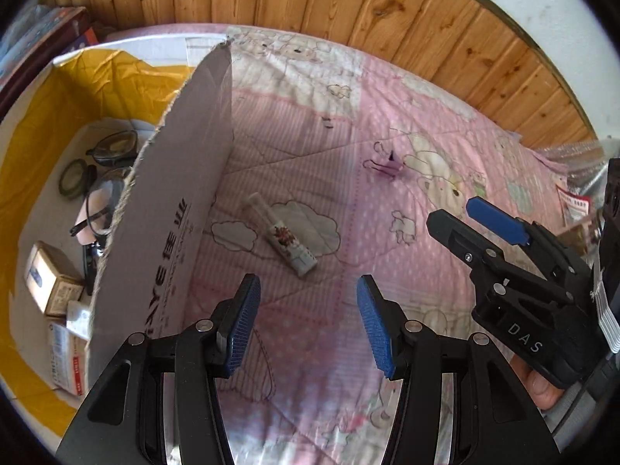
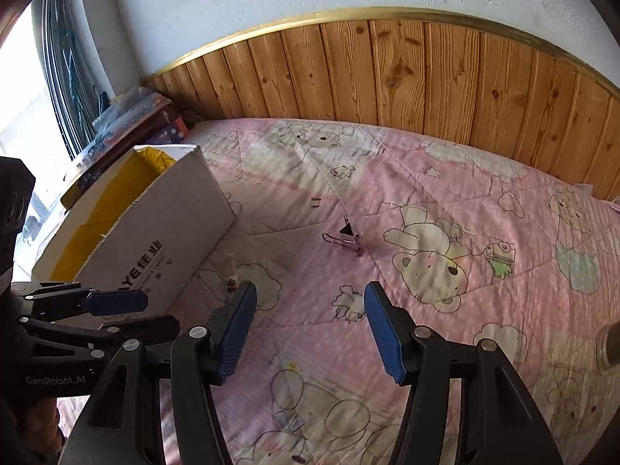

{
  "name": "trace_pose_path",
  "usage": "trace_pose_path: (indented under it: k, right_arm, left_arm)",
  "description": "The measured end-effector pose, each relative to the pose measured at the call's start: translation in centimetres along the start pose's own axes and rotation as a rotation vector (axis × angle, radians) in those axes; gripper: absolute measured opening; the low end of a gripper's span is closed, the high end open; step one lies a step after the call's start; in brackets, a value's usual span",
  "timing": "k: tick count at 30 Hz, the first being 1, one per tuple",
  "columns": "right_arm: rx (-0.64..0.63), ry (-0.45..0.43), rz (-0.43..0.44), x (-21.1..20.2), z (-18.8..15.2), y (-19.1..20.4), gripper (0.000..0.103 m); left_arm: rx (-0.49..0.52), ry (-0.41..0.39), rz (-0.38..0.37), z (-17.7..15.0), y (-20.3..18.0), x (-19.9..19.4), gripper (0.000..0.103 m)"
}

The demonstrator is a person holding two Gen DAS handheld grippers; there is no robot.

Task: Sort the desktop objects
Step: 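Grasp the clear tube with the left tool while the right tool grasps the pink binder clip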

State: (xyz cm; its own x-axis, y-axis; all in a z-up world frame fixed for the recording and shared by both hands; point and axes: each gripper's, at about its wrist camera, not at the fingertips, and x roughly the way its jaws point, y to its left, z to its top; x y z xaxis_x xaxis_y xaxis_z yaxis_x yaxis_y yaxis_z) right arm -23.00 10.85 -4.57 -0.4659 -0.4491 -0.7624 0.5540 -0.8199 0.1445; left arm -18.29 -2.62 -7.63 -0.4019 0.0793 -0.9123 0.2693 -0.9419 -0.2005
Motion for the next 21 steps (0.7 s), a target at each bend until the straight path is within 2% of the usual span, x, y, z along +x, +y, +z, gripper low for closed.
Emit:
trace_pose_path:
  k: [5, 10, 11, 12, 13, 14, 15, 21]
  right_arm:
    - [-0.064, 0.068, -0.01, 5.3, 1.8, -1.3, 0.059]
    - [-0.12, 0.108, -0.02, 9.3, 3.0, -1.9, 0.059]
    - [-0.127, 0.116, -0.024, 9.8, 3.1, -2.0, 0.059]
    - [-0.13, 0.12, -0.023, 10.2, 3.2, -2.1, 0.05]
    - [-0.129, 0.133, -0.02, 10.7, 3.3, -2.1, 0.028]
    - [-0.127, 0.142, -0.024, 11.0, 3.2, -2.1, 0.02]
    - [-0.121, 0.137, -0.018, 11.0, 3.1, -2.1, 0.017]
    - [-0.047, 0.093, 0.057, 9.1, 2.1, -2.5, 0.015]
  left_arm:
    - [-0.089, 0.038, 0.038, 1.3, 1.1, 3.7, 0.055]
    - [-0.114, 0.054, 0.051, 1.5, 1.2, 6.2, 0.054]
    - [-0.119, 0.037, 0.045, 1.5, 1.4, 6.3, 0.054]
    - [-0.118, 0.01, 0.033, 1.6, 1.4, 6.0, 0.051]
    - [-0.11, 0.0, 0.037, 1.7, 1.3, 6.1, 0.043]
    - [-0.1, -0.011, 0.057, 1.8, 1.3, 6.1, 0.031]
    - [-0.092, -0.022, 0.071, 1.8, 1.3, 6.1, 0.02]
    - [-0.066, -0.037, 0.011, 1.7, 1.1, 5.6, 0.018]
